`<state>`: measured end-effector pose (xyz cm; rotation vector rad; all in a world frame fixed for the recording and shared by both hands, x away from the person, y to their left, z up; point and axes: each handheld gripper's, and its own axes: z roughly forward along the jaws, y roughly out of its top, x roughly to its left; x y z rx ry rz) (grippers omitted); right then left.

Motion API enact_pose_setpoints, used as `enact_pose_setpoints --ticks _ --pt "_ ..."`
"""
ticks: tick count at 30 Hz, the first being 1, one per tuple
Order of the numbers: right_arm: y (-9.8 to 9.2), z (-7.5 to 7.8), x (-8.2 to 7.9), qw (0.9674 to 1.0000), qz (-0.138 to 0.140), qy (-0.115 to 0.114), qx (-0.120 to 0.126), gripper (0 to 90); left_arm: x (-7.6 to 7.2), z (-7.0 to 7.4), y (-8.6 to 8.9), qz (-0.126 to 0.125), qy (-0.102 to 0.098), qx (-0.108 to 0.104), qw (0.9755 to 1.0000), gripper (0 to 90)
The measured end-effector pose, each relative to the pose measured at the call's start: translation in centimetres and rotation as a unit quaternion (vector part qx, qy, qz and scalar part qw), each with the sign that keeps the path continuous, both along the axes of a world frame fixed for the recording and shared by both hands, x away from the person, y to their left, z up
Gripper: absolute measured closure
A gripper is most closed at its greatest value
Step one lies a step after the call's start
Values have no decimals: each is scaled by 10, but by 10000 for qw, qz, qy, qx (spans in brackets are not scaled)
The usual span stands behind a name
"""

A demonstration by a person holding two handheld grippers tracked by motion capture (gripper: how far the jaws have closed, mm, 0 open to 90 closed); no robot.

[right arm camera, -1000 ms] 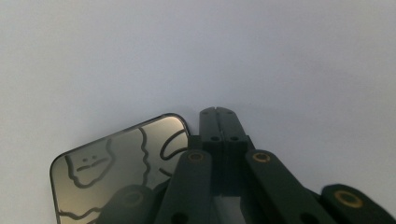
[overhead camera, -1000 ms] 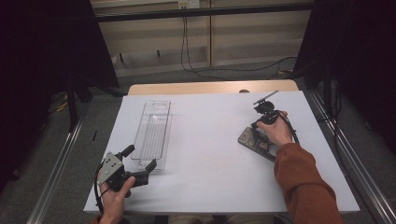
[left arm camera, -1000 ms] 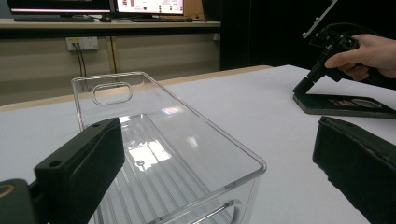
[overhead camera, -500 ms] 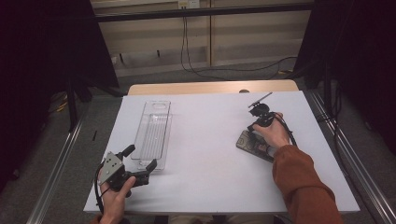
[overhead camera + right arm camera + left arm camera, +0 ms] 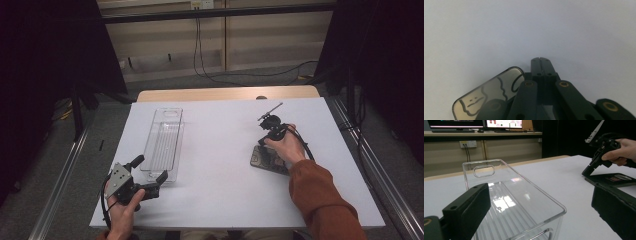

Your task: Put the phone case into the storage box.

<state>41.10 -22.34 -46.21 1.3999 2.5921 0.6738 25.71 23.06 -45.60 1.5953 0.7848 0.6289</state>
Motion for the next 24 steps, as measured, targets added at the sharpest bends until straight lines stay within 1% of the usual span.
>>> enact_pose_setpoints --ticks 1,2,3,4,5,8,9,10,11,13,14,16,17,18,21,22,23,24 --pt "2 1 -1 10000 -50 33 -50 900 0 0 0 3 -2 3 10000 22" --pt "2 0 -1 10000 -3 -22 -44 900 0 0 0 4 -1 -22 10000 22" --pt "3 1 -2 10000 -39 49 -37 900 0 0 0 3 1 -20 10000 23" --pt "4 1 -2 10000 -48 30 -25 900 0 0 0 3 -2 -21 10000 22" --pt "4 1 -3 10000 -55 71 -41 900 0 0 0 1 0 -20 10000 22" --pt "6 1 -4 10000 -9 20 -21 900 0 0 0 4 -2 -21 10000 23" --pt "6 0 -4 10000 71 -28 -35 900 0 0 0 2 0 -20 10000 22" --pt "8 1 -5 10000 21 20 -45 900 0 0 0 3 -2 -18 10000 22" --pt "9 1 -5 10000 80 29 -35 900 0 0 0 1 -1 -18 10000 22" --pt "12 1 -7 10000 58 40 -41 900 0 0 -1 2 5 -28 10000 23" --pt "13 1 -7 9999 127 -21 -47 900 0 0 -1 -36 7 -22 10000 22" --pt "16 1 -9 9999 112 -32 -81 900 0 -1 -1 -37 14 -15 10000 22" --pt "19 1 -11 9998 123 -58 -148 900 0 -1 -1 -34 14 -23 10000 23" --pt "21 2 -12 9996 164 -23 -224 900 0 -1 -1 -33 16 -26 10000 22" --pt "23 2 -14 9995 189 -38 -245 900 0 0 -1 -41 6 -27 10000 22" --pt "23 2 -14 9995 217 -65 -197 900 0 0 -1 -25 -6 -3 10000 22" --pt "24 2 -15 9997 166 -56 -156 900 0 0 0 -24 -7 0 10000 22" --pt "24 2 -16 9995 231 -62 -183 900 0 0 0 -37 -2 -17 10000 22"
